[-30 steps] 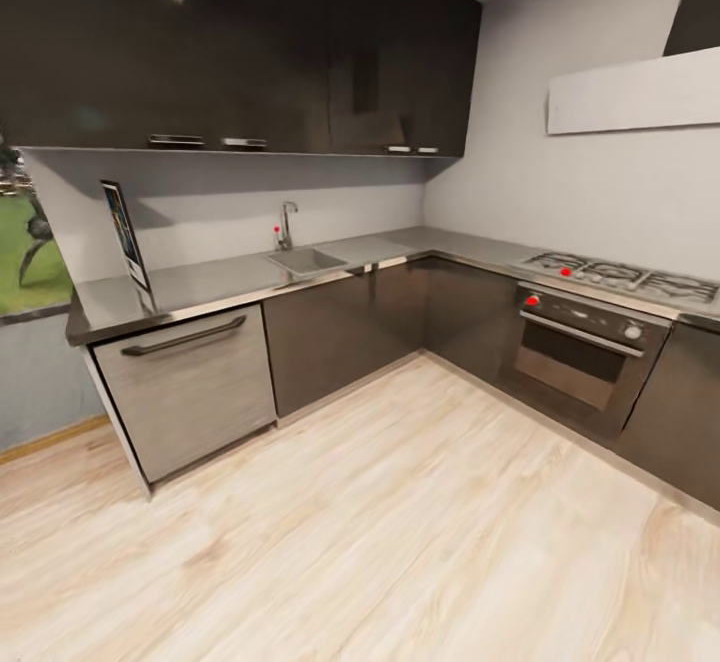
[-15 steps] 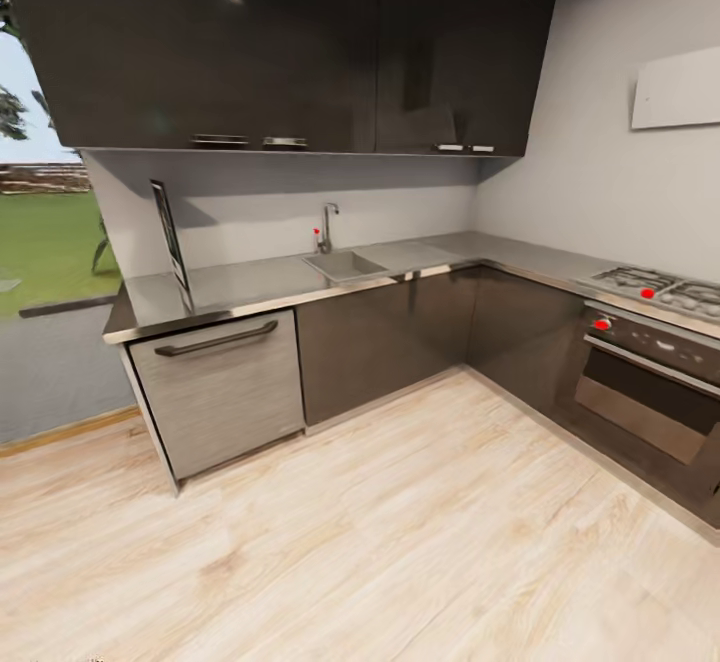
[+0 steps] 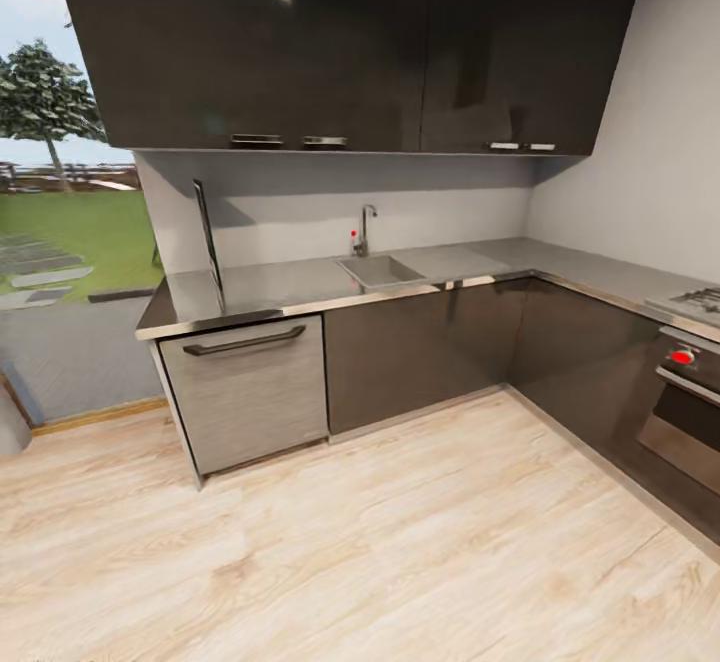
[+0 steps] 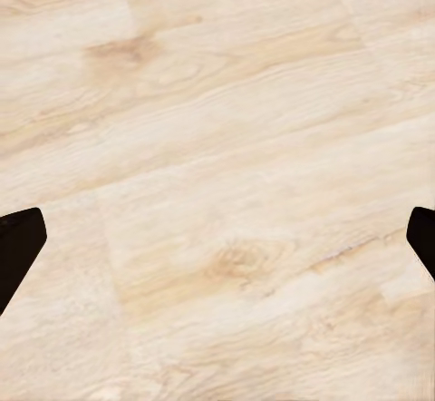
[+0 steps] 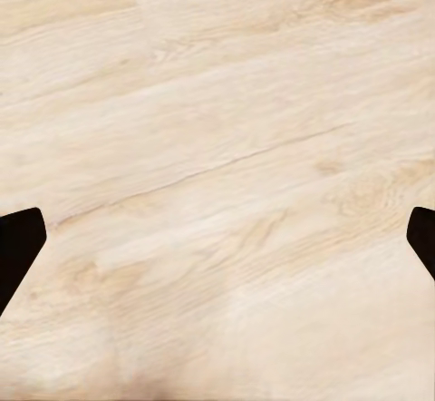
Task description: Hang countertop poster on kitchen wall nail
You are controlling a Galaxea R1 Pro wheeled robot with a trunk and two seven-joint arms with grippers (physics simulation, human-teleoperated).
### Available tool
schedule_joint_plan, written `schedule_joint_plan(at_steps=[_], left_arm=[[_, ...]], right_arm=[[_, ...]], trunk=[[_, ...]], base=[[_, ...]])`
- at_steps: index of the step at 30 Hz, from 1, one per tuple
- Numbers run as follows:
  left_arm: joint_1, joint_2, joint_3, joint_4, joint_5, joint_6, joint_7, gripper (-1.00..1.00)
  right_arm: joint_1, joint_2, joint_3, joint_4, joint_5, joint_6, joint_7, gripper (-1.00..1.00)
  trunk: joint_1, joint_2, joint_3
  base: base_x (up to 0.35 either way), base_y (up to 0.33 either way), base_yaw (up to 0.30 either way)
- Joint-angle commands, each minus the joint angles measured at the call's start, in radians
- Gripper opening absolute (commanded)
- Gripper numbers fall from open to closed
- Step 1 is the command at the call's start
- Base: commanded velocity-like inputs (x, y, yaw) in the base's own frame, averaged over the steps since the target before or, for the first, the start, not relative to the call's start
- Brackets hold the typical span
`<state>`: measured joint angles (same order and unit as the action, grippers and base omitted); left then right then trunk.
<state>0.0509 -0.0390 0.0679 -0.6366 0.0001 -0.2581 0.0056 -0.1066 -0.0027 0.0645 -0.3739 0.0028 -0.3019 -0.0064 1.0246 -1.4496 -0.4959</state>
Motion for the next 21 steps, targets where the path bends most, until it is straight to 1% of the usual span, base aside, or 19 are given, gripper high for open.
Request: schedule_joint_plan(at_steps=[1,21], left_arm=[[0.000,-0.001,0.003,-0.002,0.000,-0.001,0.001,1.00],[0.000,-0.001,0.004,-0.002,0.000,-0.001,0.001,1.00]], right_arm=[[-0.001,0.000,0.003,0.001,0.000,-0.003,-0.001,1.00],[-0.001,0.000,0.003,0.001,0.000,-0.003,-0.001,1.00]], trunk=[[0.000,0.000,-0.001],[0.000,0.000,-0.001]], base=[[0.236,-0.222,0.294],[0.235,-0.222,0.294]])
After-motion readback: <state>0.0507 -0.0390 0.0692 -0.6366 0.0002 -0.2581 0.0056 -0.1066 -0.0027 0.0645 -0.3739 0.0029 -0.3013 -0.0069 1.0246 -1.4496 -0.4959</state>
